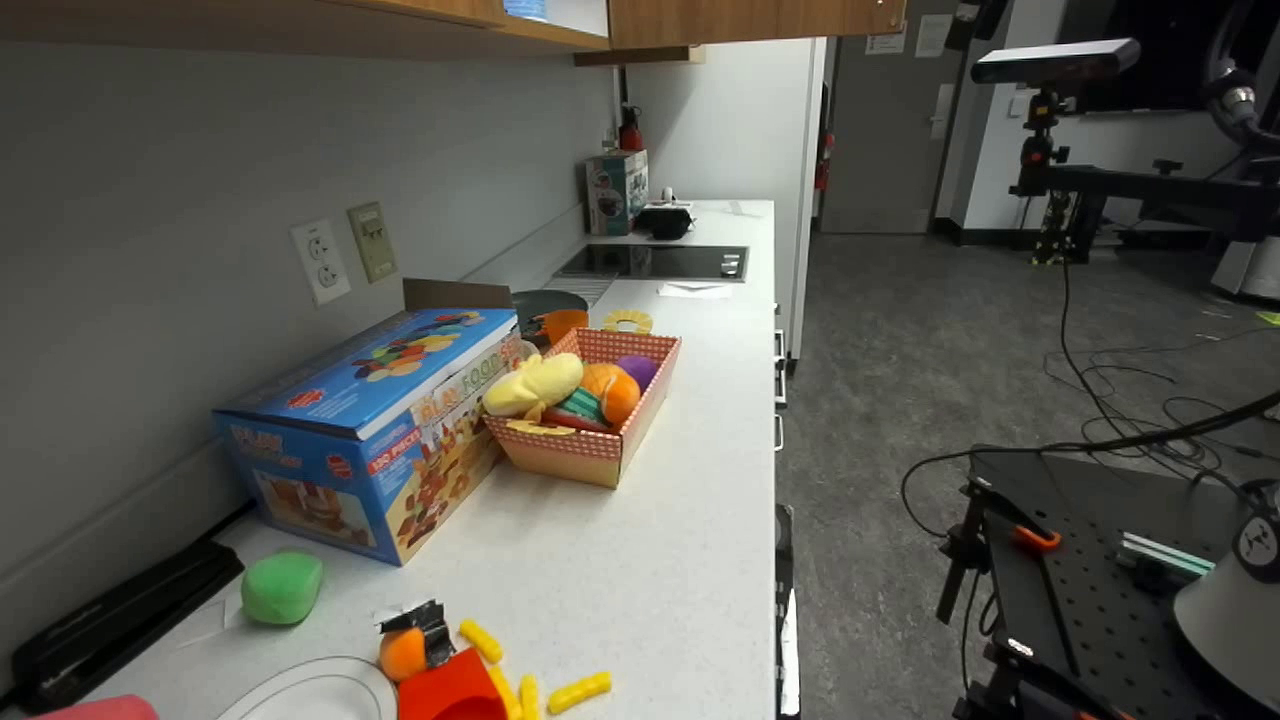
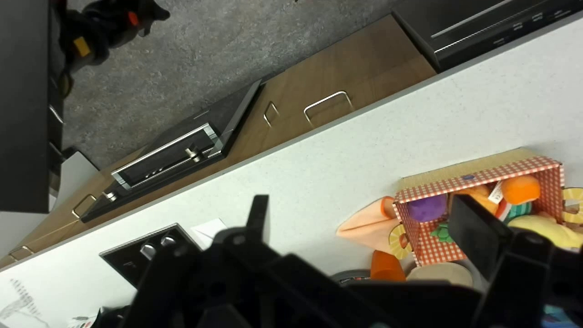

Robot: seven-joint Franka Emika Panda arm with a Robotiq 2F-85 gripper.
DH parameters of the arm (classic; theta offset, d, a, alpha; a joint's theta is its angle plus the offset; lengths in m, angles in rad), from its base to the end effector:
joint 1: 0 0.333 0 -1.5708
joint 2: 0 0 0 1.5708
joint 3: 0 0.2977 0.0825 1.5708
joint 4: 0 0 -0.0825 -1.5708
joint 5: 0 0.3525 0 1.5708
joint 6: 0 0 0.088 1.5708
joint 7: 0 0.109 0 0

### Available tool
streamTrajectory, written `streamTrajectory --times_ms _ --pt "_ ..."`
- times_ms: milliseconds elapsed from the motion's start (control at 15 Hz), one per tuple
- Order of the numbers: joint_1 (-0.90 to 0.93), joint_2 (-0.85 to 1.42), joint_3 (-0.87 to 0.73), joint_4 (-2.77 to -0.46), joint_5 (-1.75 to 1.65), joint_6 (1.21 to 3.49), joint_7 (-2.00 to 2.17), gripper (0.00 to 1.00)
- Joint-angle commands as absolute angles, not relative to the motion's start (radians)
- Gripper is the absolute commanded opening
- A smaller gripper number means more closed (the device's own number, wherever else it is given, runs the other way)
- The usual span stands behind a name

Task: Open the door of the cabinet

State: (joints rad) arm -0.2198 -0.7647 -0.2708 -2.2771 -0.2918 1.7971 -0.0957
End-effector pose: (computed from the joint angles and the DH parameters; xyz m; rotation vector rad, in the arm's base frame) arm 0.2614 -0.2020 0.6161 2.9149 -0.4693 0.3407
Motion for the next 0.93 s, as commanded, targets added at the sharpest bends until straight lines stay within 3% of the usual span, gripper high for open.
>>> streamTrajectory --times_ms 0,867 --pt "-0.234 -0.749 -0.273 -2.254 -0.289 1.814 -0.09 1.0" --pt "-0.297 -0.672 -0.363 -2.088 -0.261 1.921 -0.07 1.0"
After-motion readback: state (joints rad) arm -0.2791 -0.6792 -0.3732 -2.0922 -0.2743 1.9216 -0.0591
